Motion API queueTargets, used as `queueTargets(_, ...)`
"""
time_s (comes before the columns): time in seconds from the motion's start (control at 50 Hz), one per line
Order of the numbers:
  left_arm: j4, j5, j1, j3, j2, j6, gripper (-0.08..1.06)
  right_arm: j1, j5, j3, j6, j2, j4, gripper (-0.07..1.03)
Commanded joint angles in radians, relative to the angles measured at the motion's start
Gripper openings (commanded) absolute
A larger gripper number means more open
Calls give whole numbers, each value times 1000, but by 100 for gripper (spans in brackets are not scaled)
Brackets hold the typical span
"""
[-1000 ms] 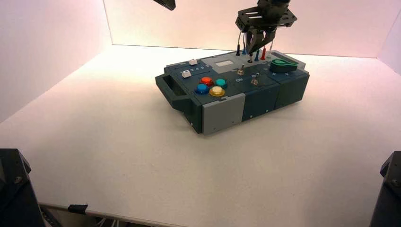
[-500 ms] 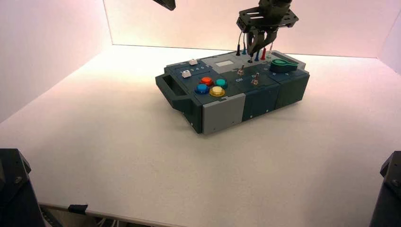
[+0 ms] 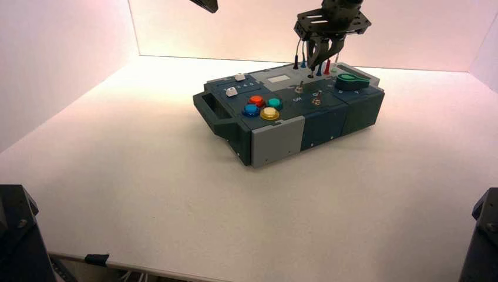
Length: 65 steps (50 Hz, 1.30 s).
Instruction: Insert the black wire.
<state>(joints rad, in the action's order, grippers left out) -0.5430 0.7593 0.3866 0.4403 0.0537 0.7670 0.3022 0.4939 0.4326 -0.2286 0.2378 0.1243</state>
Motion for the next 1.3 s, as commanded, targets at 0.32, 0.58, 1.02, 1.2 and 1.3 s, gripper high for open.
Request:
queueTargets(0.32, -2, -5, 6, -9, 17, 2, -3, 2, 41, -2, 2, -44, -3, -2)
queueTargets(0.58, -2, -5, 5, -9, 17, 2, -3, 2, 61, -25, 3, -64, -3, -2)
queueTargets(1.02, -2, -3, 6, -9, 17, 2, -3, 2, 146, -95, 2, -75, -2, -2)
queueTargets(1.2, -2, -3, 5, -9, 17, 2, -3, 3, 176, -117, 3, -71, -3, -2)
queueTargets(1.3, -2, -3, 6, -9, 17, 2, -3, 3, 198, -132, 2, -60, -3, -2)
